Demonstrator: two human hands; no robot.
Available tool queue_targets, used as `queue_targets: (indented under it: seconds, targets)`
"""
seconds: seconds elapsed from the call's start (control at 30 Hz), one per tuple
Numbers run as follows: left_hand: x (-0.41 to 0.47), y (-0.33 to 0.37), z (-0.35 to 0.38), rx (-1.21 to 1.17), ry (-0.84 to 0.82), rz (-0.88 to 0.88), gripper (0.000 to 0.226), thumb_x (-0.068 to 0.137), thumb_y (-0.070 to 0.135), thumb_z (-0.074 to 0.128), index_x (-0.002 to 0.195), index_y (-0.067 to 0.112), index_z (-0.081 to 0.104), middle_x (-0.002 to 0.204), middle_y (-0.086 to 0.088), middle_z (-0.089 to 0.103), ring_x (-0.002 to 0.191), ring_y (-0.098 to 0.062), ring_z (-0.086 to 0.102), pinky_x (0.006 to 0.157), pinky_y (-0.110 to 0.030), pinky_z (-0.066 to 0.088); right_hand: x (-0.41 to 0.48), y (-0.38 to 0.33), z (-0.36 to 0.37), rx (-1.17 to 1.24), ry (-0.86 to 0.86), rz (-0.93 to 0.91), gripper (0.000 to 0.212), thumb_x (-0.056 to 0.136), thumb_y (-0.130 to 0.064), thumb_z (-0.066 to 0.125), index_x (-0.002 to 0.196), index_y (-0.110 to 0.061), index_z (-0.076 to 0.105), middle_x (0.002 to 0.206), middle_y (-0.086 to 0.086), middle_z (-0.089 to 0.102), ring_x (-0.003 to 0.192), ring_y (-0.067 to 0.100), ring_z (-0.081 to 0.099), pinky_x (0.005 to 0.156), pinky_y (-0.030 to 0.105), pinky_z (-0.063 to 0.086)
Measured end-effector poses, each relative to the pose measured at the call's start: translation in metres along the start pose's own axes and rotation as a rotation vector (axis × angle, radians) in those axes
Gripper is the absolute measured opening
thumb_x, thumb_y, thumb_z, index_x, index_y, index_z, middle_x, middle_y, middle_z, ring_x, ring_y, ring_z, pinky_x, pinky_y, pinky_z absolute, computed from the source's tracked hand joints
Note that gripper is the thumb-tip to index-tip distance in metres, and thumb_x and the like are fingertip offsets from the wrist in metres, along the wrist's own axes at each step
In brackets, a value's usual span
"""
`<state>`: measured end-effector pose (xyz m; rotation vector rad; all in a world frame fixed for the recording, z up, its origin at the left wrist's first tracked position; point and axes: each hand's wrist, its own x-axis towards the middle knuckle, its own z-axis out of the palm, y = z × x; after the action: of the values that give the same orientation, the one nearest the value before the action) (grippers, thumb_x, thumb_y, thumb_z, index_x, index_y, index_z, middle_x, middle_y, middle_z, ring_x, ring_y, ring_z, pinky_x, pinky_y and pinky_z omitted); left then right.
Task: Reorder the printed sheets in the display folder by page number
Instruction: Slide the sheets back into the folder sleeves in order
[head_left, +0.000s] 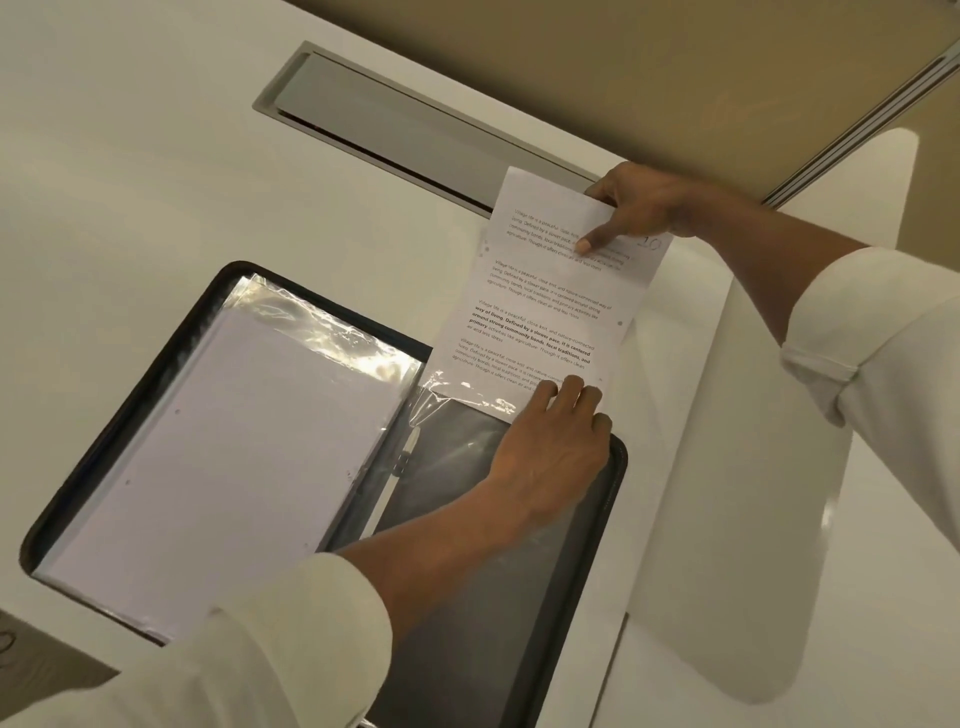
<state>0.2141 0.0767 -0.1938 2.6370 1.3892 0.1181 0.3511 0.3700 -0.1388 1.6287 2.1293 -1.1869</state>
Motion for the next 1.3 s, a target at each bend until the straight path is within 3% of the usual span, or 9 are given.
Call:
queue_targets:
  seconds: [0.17,0.3,0.43,0.67,0.83,0.9,1.03,1.13,1.3]
  targets:
    - [0.006,0.001,-0.004,-0.026,-0.072,-0.054,0.027,0.072,0.022,0.077,0.096,0.013,0.071,0.114,-0.01,0.064,0.114,-0.031,0.053,0.095,-0.042,0.043,0.002,0.003,-0.002,0.011,0.013,-0.008,0.036,0.075,-0.029,0.095,0.107,-0.022,0.08,0.1,-0.002,0.081,0.091,0.023,0.077,0.083,0.04,0.064]
    - [0.008,0.002,-0.002,-0.056,-0.078,-0.05,0.029,0.077,0.024,0.076,0.104,0.013,0.071,0.126,-0.012,0.06,0.123,-0.033,0.048,0.102,-0.045,0.04,0.003,0.008,-0.008,0.015,0.032,-0.001,0.033,0.074,-0.027,0.096,0.103,-0.019,0.08,0.099,0.001,0.08,0.093,0.026,0.077,0.084,0.045,0.065]
    - [0.014,0.007,-0.001,-0.086,-0.102,-0.127,0.031,0.076,0.027,0.073,0.101,0.01,0.069,0.123,-0.012,0.057,0.122,-0.034,0.044,0.101,-0.044,0.038,0.004,0.012,-0.012,0.019,0.038,-0.007,0.037,0.073,-0.027,0.096,0.105,-0.017,0.08,0.101,0.003,0.08,0.095,0.028,0.077,0.085,0.048,0.065]
    - [0.018,0.015,-0.006,-0.055,-0.138,-0.178,0.038,0.076,0.032,0.074,0.105,0.008,0.07,0.138,-0.017,0.052,0.138,-0.04,0.036,0.118,-0.052,0.029,0.004,0.009,-0.015,0.106,0.051,-0.03,0.036,0.076,-0.024,0.094,0.109,-0.019,0.081,0.102,-0.001,0.081,0.096,0.024,0.076,0.074,0.029,0.057]
    - [0.016,0.021,-0.004,-0.02,-0.115,-0.234,0.037,0.086,0.033,0.07,0.113,0.008,0.068,0.139,-0.019,0.054,0.143,-0.042,0.035,0.121,-0.052,0.029,0.008,0.008,-0.015,0.038,0.009,-0.015,0.037,0.075,-0.032,0.095,0.108,-0.025,0.082,0.1,-0.005,0.081,0.096,0.024,0.077,0.087,0.04,0.062]
    - [0.011,0.023,-0.002,-0.061,-0.075,-0.264,0.039,0.09,0.033,0.07,0.119,0.007,0.065,0.143,-0.02,0.052,0.147,-0.043,0.035,0.123,-0.053,0.028,0.009,0.009,-0.014,0.02,-0.004,-0.008,0.034,0.073,-0.034,0.096,0.102,-0.025,0.082,0.099,-0.006,0.081,0.096,0.023,0.076,0.086,0.037,0.061]
    - [-0.013,0.026,0.007,-0.115,0.013,-0.253,0.046,0.1,0.045,0.062,0.128,0.008,0.058,0.161,-0.025,0.038,0.157,-0.043,0.021,0.128,-0.055,0.018,0.007,0.011,-0.011,0.023,-0.057,0.003,0.029,0.074,-0.031,0.095,0.099,-0.026,0.081,0.098,-0.007,0.081,0.093,0.018,0.075,0.081,0.029,0.058]
    - [-0.043,0.024,0.014,-0.067,-0.035,-0.252,0.072,0.104,0.063,0.047,0.146,0.003,0.05,0.171,-0.03,0.015,0.161,-0.043,0.005,0.13,-0.055,0.011,0.007,0.012,-0.005,0.034,-0.145,0.014,0.039,0.071,-0.029,0.096,0.106,-0.02,0.081,0.099,-0.006,0.082,0.094,0.017,0.078,0.088,0.032,0.06]
    - [-0.09,0.013,0.027,-0.108,-0.112,-0.227,0.102,0.102,0.078,0.028,0.163,-0.004,0.024,0.172,-0.031,-0.009,0.161,-0.043,-0.009,0.128,-0.059,0.021,0.007,0.012,0.013,-0.023,-0.225,-0.013,0.042,0.07,-0.034,0.096,0.106,-0.021,0.08,0.1,-0.008,0.082,0.093,0.018,0.078,0.097,0.042,0.061]
